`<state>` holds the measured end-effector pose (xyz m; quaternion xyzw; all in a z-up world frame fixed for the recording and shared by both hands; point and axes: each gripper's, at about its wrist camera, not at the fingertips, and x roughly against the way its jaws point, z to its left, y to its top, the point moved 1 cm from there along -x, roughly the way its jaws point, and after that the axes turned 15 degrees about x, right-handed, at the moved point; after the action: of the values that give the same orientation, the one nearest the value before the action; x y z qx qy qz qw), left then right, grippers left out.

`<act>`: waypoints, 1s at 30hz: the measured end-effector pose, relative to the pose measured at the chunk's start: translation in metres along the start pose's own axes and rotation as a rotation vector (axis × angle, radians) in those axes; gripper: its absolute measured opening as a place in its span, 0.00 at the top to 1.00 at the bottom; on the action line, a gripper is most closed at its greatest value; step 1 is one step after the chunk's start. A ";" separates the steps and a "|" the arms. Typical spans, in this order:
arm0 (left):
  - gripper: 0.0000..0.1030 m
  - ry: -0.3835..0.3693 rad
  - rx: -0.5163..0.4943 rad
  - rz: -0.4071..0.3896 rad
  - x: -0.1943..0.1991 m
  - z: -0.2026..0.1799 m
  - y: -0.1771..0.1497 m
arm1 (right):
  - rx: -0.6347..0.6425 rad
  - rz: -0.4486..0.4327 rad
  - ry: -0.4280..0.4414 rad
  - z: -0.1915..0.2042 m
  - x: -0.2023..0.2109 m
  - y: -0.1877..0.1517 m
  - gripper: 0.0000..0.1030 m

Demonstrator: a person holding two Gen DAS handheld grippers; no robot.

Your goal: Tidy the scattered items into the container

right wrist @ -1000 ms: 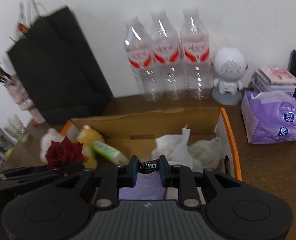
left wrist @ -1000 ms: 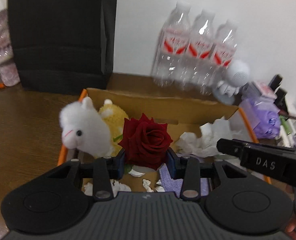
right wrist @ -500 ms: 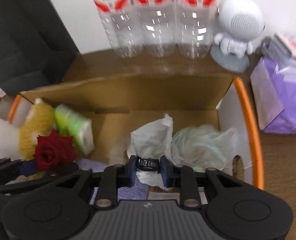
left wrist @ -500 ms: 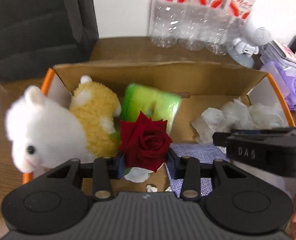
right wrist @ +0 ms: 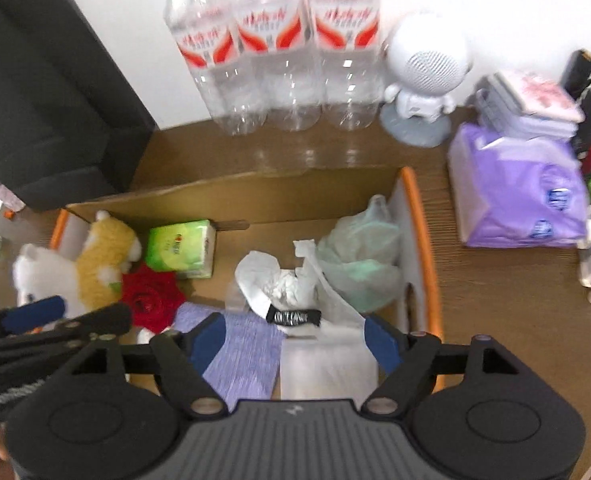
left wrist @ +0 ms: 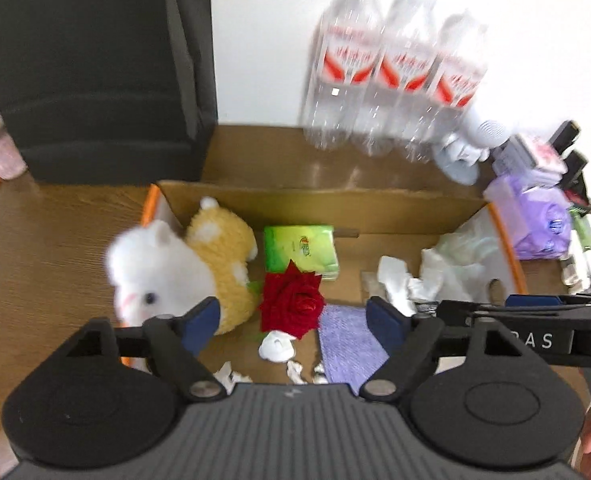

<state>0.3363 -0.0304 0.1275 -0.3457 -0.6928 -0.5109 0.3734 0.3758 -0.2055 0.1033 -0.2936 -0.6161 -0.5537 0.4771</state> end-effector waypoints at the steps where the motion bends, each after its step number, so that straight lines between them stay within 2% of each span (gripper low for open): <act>1: 0.07 0.008 -0.002 -0.005 0.012 -0.001 0.000 | 0.003 -0.002 -0.004 0.001 0.010 -0.001 0.24; 3: 0.03 0.027 -0.017 -0.022 0.034 -0.005 -0.002 | 0.013 -0.015 -0.013 0.005 0.034 -0.005 0.23; 6: 0.03 0.053 -0.032 -0.034 0.062 -0.010 -0.006 | 0.029 -0.042 -0.030 0.009 0.068 -0.012 0.18; 13: 0.00 0.041 -0.064 -0.084 0.125 -0.022 -0.027 | 0.031 -0.111 -0.043 0.018 0.138 -0.030 0.14; 19: 0.00 0.043 -0.077 -0.109 0.153 -0.030 -0.041 | 0.034 -0.124 -0.058 0.025 0.163 -0.045 0.14; 24: 0.00 0.053 -0.069 -0.122 0.153 -0.026 -0.046 | 0.033 -0.138 -0.055 0.026 0.167 -0.052 0.13; 26: 0.00 0.048 -0.052 -0.164 0.152 -0.021 -0.052 | 0.031 -0.177 -0.055 0.026 0.167 -0.056 0.13; 30: 0.00 0.034 -0.110 -0.350 0.142 -0.016 -0.083 | 0.049 -0.309 -0.098 0.031 0.156 -0.074 0.13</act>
<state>0.1988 -0.0517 0.2174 -0.2311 -0.7068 -0.6112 0.2711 0.2433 -0.2179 0.2181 -0.2104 -0.6897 -0.5904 0.3625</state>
